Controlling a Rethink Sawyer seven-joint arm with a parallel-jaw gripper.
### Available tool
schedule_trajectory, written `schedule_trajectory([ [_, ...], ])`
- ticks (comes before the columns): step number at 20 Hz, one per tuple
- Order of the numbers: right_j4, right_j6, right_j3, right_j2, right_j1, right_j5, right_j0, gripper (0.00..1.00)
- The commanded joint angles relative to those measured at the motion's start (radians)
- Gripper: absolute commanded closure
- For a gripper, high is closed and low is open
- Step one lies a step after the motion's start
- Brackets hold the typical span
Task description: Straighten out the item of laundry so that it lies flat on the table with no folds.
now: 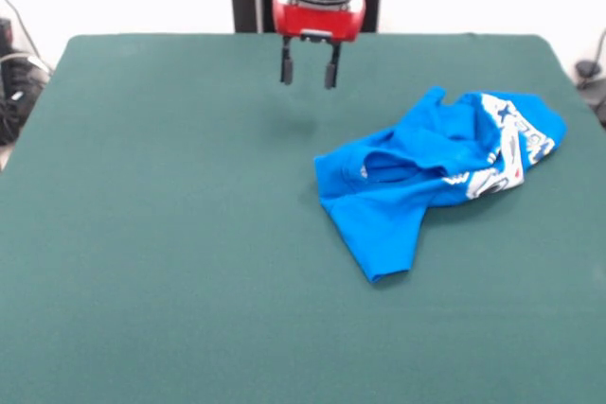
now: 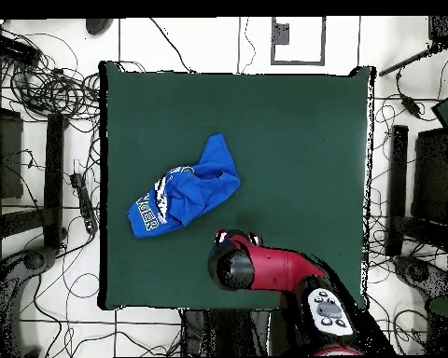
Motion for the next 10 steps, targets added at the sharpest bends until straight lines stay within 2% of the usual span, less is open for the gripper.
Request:
schedule_trajectory([
  [1,-0.005,0.134,0.081,0.151,0.048,-0.037,0.027,0.0],
  [10,0.041,0.169,0.089,0.141,0.01,-0.01,0.079,0.0],
])
